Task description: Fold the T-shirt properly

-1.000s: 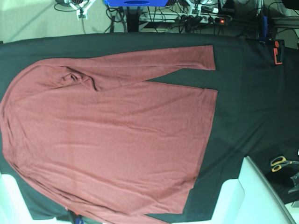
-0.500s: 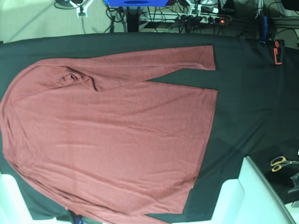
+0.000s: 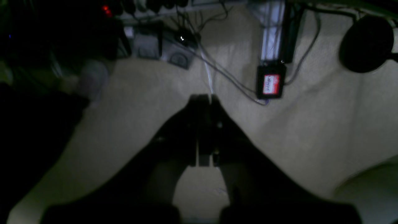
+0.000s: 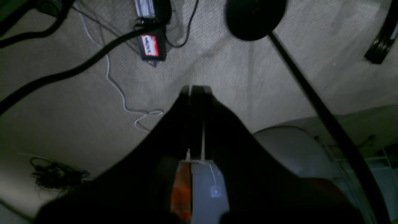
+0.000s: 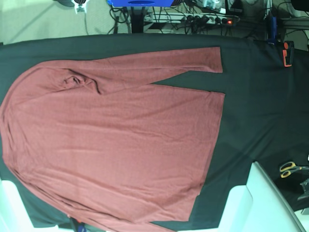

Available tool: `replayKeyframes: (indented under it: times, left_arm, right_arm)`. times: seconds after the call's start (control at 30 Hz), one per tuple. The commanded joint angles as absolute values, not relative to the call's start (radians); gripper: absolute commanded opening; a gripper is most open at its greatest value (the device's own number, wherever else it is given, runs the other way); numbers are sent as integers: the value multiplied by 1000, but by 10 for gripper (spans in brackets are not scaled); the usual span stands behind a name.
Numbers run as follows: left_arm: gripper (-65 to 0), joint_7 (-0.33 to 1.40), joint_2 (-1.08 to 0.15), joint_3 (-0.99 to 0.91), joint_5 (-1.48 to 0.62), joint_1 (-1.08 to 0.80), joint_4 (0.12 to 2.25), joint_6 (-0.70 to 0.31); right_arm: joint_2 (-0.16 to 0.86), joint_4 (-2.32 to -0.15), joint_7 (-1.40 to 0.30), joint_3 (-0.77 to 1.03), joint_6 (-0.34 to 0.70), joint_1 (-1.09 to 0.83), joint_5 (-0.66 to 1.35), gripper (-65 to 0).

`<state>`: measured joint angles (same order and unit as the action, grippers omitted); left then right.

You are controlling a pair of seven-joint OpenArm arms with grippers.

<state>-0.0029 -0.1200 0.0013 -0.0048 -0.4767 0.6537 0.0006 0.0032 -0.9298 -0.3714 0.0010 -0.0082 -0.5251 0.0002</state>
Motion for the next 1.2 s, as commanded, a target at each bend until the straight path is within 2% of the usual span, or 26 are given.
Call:
replayKeyframes:
  times: [0.0,0.2,0.47,0.67,0.77,0.9,0.97,1.03,1.07,1.13,1.17]
  left_arm:
    - [-650,-8,-131,-1,-5,-516,694,5]
    - [-650,-8,-171,-1,-7,-684,937,5]
    - [-650,-8,-213,-2,-8,-892,1403,5]
    - [-650,-130,-231,-4,-19,-978,1670,5]
    - [-650,-151,-231,-56,-142,-975,1719,5]
    - [-650,-151,-246,-171,-395,-940,1736,-21]
    - [-650,-150,-268,-200,-498,-924,1736,-74]
    - [-650,-127,-285,-209,-573,-920,1739,-104]
    - [-625,-94,-295,-211,-598,-918,1741,-105]
    - [-476,-33,-311,-208,-608,-905,1736,-107]
    - [-416,-4,-309,-208,-613,-894,1735,-108]
  right_arm:
    - [8,-1004,-398,7,-10,-570,1,-644]
    - [2,-1409,-549,67,-10,-745,1,-644]
    - [1,-1853,-582,168,-7,-880,2,-644]
    - [1,-1971,-587,171,-5,-819,18,-635]
    - [1,-1977,-587,205,2,-771,194,-633]
    - [7,-1960,-595,363,191,-713,556,-632]
    - [7,-1937,-595,447,277,-674,654,-632]
    - [7,-1928,-602,501,286,-636,673,-623]
    - [7,-1925,-618,524,288,-618,673,-594]
    - [7,-1923,-664,556,289,-581,674,-506]
    - [7,-1923,-691,576,289,-558,674,-440]
